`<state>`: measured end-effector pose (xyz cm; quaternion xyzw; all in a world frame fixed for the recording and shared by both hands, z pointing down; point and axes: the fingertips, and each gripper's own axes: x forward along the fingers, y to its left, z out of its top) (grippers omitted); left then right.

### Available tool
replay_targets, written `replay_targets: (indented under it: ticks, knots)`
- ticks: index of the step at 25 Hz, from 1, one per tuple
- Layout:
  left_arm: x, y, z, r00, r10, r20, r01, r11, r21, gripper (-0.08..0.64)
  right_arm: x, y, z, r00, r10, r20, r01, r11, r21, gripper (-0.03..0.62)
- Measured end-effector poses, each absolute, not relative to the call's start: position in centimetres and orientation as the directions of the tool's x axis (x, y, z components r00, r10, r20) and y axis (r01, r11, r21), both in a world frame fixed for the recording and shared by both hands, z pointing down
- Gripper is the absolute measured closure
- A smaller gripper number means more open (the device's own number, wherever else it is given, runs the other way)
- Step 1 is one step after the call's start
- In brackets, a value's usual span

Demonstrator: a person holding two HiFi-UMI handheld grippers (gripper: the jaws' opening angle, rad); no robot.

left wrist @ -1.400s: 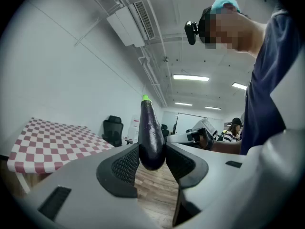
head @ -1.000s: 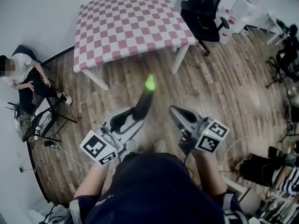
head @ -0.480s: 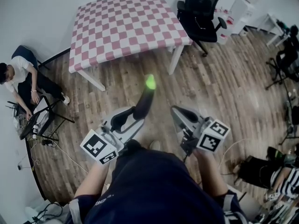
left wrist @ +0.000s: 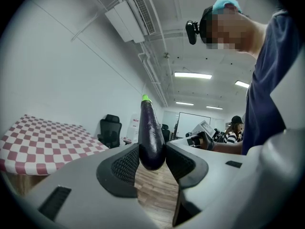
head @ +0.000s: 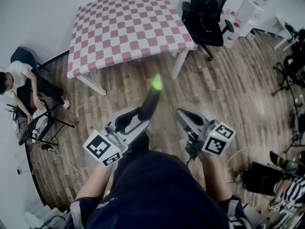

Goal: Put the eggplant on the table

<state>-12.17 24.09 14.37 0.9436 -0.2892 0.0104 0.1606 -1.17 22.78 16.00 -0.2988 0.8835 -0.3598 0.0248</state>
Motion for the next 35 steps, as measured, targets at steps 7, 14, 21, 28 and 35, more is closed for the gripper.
replay_targets:
  ticks: [7, 14, 21, 28, 35]
  knots:
    - [-1.7, 20.7, 31.3, 0.828, -0.551, 0.105, -0.556, -0.781, 0.285, 0.365, 9.7, 19.9, 33.3, -0.815, -0.551, 0.182, -0.522, 0.560, -0.643, 0.574]
    - [-6.6, 6.0, 36.1, 0.846, -0.518, 0.132, -0.532, -0.797, 0.286, 0.365, 4.1, 5.3, 37.6, -0.804, -0.563, 0.192, -0.534, 0.540, -0.650, 0.574]
    - [-10.3, -1.7, 37.5, 0.834, -0.517, 0.193, -0.552, -0.778, 0.299, 0.365, -0.1, -1.7, 38.7, -0.816, -0.529, 0.233, -0.526, 0.512, -0.679, 0.574]
    - [-12.2, -6.5, 35.5, 0.829, -0.500, 0.251, -0.558, -0.778, 0.290, 0.365, -1.5, -5.2, 36.4, -0.810, -0.528, 0.256, -0.536, 0.487, -0.690, 0.574]
    - [-12.7, -15.7, 41.8, 0.824, -0.498, 0.271, -0.565, -0.758, 0.327, 0.365, -0.8, -14.3, 41.4, -0.794, -0.532, 0.293, -0.561, 0.457, -0.690, 0.574]
